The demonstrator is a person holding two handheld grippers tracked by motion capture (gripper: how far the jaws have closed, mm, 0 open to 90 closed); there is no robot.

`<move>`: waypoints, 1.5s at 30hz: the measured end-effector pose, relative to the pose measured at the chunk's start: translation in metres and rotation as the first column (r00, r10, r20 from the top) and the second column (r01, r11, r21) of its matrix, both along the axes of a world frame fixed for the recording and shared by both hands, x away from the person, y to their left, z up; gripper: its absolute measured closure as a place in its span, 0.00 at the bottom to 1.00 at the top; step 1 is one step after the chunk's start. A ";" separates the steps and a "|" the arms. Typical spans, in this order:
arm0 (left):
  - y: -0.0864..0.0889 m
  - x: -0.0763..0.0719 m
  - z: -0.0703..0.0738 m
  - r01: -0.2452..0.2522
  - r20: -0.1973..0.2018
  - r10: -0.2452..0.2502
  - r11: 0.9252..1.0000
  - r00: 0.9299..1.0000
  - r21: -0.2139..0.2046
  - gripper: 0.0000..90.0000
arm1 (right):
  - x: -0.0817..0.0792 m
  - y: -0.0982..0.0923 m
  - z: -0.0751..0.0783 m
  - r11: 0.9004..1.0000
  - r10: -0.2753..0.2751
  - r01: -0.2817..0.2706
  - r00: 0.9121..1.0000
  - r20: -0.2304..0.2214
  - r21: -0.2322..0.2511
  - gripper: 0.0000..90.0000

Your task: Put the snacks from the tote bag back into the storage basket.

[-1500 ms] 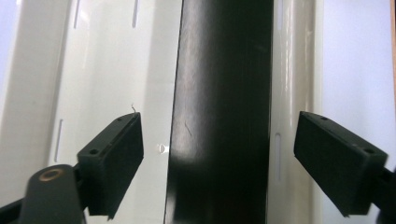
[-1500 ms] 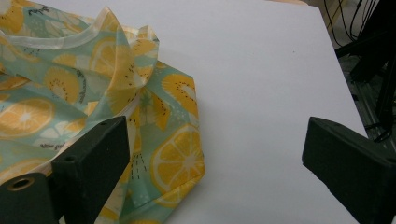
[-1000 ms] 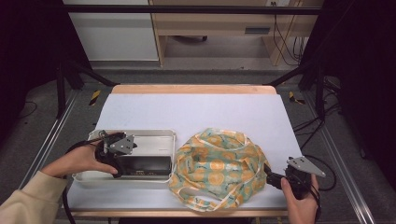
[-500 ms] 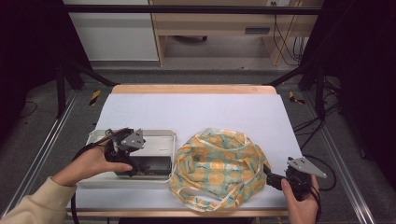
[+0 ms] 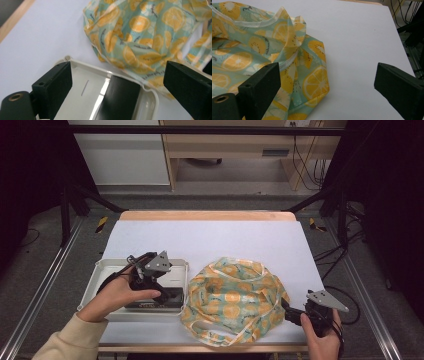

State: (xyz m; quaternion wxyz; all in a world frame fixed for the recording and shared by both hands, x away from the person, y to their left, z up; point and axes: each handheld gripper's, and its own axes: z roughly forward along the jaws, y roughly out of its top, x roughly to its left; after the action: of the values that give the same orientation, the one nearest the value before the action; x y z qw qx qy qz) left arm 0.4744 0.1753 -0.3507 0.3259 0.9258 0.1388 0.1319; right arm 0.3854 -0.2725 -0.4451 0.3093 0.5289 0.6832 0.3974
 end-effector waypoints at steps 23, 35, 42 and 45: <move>0.048 0.011 -0.018 -0.275 -0.022 0.274 0.952 0.961 -0.133 0.09 | -0.001 0.003 0.000 1.000 0.003 -0.003 1.000 0.007 -0.014 0.08; 0.089 0.017 -0.018 -0.389 -0.046 0.387 0.903 0.921 -0.183 0.09 | 0.000 0.004 0.000 1.000 0.007 -0.006 1.000 0.002 -0.023 0.08; 0.108 0.022 -0.020 -0.451 -0.044 0.452 0.870 0.891 -0.201 0.09 | 0.000 0.004 0.000 1.000 0.005 -0.005 1.000 0.001 -0.022 0.08; 0.116 0.024 -0.021 -0.472 -0.043 0.474 0.859 0.880 -0.197 0.09 | 0.000 0.004 0.000 1.000 0.007 -0.007 1.000 0.003 -0.021 0.08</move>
State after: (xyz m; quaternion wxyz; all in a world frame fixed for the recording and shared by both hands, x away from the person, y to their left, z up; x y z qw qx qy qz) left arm 0.4982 0.2910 -0.3722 0.3759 0.8252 0.3732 0.1963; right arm 0.3849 -0.2682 -0.4450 0.3144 0.5225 0.6888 0.3920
